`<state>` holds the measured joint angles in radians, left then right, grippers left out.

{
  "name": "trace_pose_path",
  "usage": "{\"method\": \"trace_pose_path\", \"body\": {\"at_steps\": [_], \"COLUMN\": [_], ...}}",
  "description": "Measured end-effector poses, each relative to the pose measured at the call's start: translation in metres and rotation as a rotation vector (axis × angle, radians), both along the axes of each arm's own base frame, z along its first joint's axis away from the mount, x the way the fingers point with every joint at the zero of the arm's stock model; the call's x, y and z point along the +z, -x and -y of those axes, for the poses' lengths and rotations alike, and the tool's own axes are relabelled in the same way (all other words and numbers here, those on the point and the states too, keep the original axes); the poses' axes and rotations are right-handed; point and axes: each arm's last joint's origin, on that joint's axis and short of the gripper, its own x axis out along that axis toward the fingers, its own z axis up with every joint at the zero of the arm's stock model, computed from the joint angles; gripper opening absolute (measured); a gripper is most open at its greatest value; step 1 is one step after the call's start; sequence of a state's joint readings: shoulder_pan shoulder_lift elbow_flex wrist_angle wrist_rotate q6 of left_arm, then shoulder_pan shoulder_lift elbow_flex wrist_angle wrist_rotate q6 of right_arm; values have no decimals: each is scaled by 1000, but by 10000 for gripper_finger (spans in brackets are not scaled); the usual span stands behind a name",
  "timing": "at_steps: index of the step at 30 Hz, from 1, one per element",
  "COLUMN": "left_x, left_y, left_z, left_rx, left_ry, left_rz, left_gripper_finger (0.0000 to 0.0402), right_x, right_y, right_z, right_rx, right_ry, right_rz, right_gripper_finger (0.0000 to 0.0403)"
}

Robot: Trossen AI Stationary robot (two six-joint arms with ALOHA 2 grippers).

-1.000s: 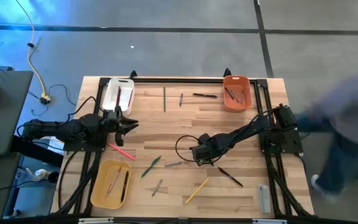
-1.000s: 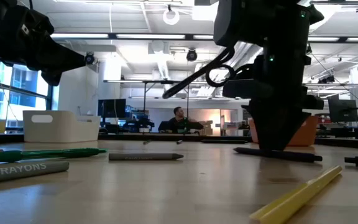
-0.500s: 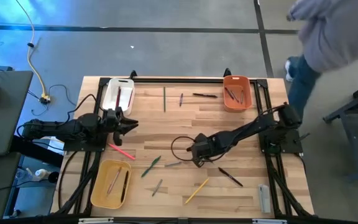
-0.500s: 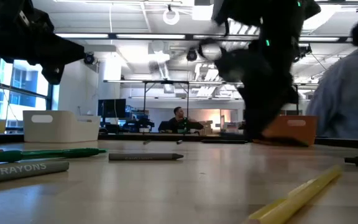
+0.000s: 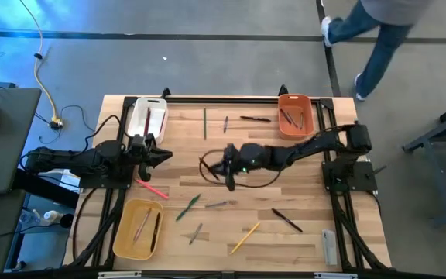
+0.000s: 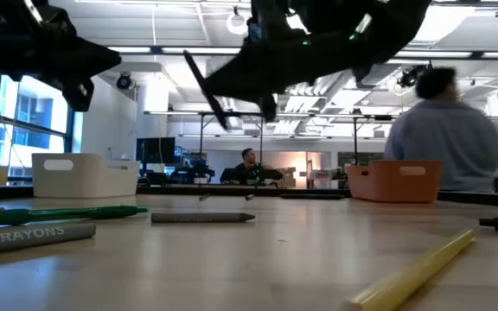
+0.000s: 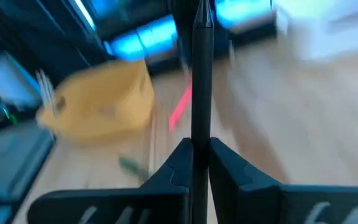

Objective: Sort crayons/erasers/pens/pencils in bins
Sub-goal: Put the middle black pen into the yellow bin

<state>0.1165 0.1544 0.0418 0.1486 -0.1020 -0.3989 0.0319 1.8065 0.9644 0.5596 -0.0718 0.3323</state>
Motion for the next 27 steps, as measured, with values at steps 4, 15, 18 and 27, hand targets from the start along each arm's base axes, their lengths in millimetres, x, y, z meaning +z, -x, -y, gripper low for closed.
{"method": "trace_pose_path", "body": {"at_steps": [4,15,18,27], "left_x": [4,11,18,41], "left_y": [-6,-28,-36,-63], "left_z": [-1,-3,-3,-5], "left_rx": [3,-15,-30,-50], "left_ry": [-1,-22,-31,-129], "left_rz": [33,110,93,36], "left_gripper_finger": [48,140,151,156], "right_x": [2,12,12,13], "right_y": [-11,-18,-18,-18], "right_z": [11,11,11,11], "right_rx": [5,33,35,36], "right_ry": [56,144,145,148], "right_rz": [155,301,300,308], "right_gripper_finger": [12,12,12,12]}}
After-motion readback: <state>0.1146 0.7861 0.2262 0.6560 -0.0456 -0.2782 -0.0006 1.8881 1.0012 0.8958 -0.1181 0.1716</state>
